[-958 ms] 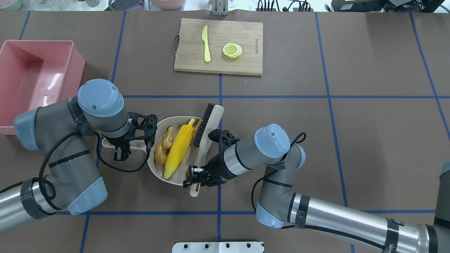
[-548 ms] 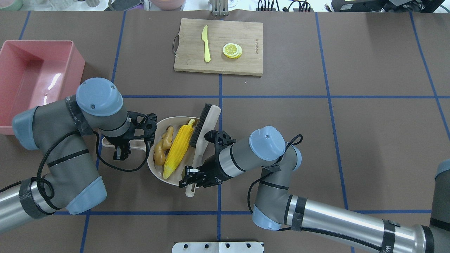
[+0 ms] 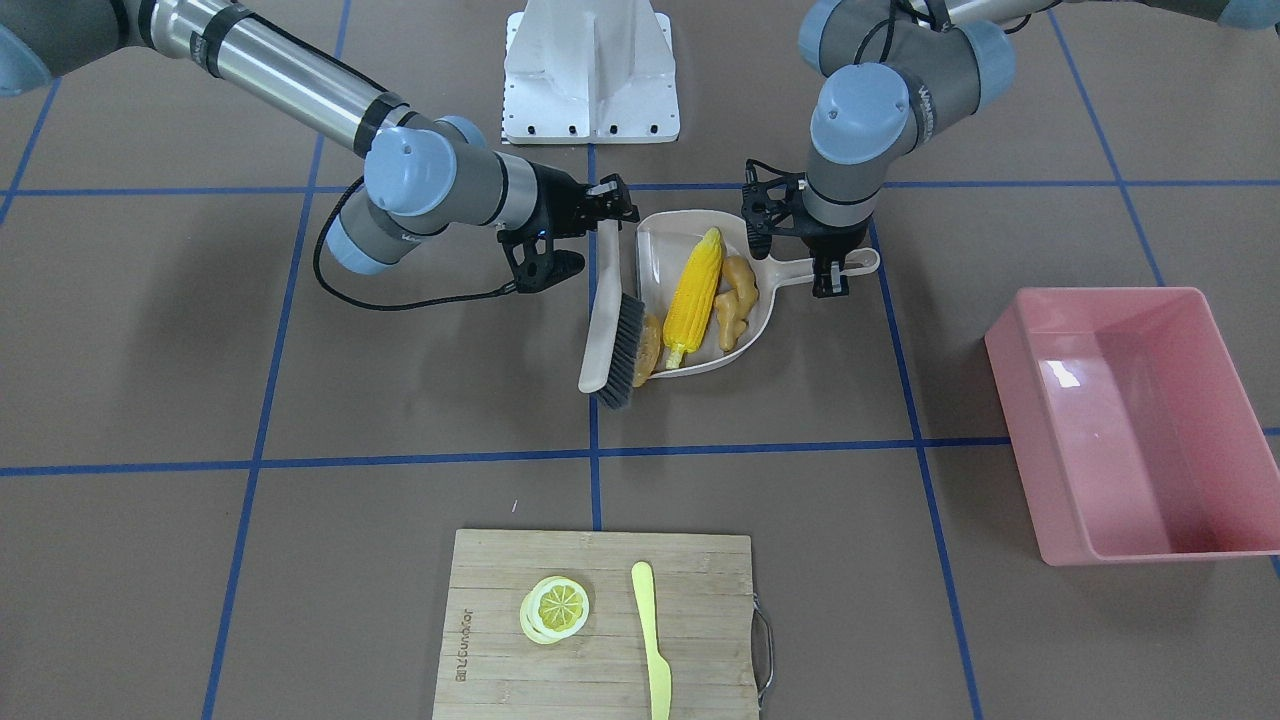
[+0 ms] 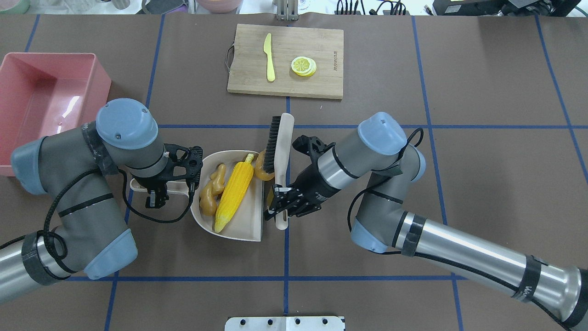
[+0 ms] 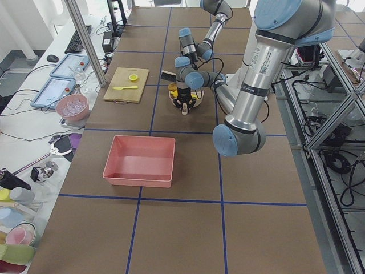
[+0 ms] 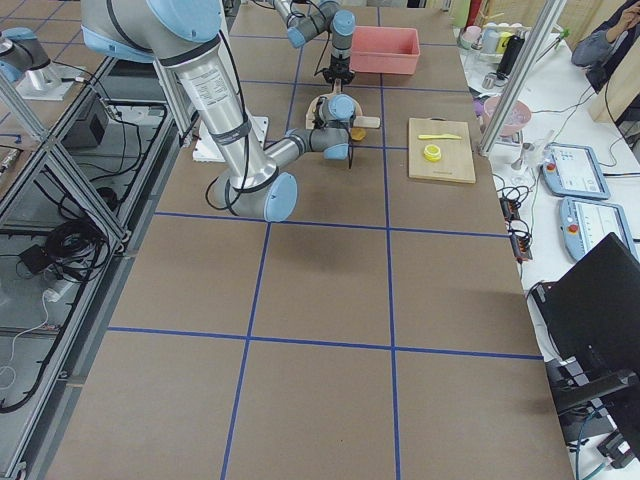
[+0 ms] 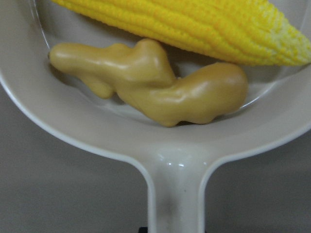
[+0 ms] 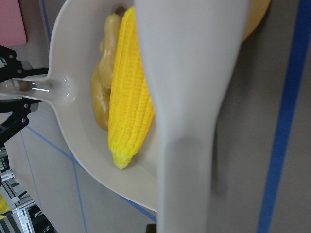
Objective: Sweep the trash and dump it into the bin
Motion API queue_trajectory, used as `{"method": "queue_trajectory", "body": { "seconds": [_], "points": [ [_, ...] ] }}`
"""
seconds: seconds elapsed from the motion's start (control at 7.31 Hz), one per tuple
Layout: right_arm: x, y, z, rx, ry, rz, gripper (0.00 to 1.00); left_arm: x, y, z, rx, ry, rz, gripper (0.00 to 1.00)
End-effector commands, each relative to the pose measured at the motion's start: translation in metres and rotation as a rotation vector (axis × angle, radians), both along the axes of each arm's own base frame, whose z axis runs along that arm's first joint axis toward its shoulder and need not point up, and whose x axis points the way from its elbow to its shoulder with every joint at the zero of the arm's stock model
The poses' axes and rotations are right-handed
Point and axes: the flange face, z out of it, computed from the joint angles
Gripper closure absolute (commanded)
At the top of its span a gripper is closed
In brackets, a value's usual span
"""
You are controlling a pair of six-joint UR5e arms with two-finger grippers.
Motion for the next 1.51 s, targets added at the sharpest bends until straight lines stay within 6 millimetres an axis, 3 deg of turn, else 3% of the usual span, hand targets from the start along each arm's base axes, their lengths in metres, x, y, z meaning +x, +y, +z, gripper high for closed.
{"method": "queue_trajectory", "body": {
  "seconds": [0.0,0.14,0.41,0.55,1.23,1.37],
  "points": [
    [0.047,-0.036,0.039,0.092,-0.004,-0.069,1.00,-0.001,0.000,0.000,-0.002,0.000,0.000,1.00],
    [0.061,-0.055,0.067,0.179,-0.018,-0.106,1.00,-0.001,0.000,0.000,-0.002,0.000,0.000,1.00],
    [0.088,-0.087,0.089,0.268,-0.033,-0.169,1.00,-0.002,-0.001,0.001,-0.005,-0.001,-0.004,1.00],
    [0.086,-0.089,0.105,0.328,-0.048,-0.195,1.00,-0.004,-0.003,0.001,-0.008,-0.001,-0.007,1.00],
    [0.058,-0.123,0.083,0.508,-0.044,-0.262,1.00,-0.004,-0.004,0.004,-0.012,-0.004,-0.007,1.00],
    [0.048,-0.131,0.066,0.515,-0.031,-0.277,1.00,-0.004,-0.004,0.004,-0.013,-0.005,-0.007,1.00]
  ]
}}
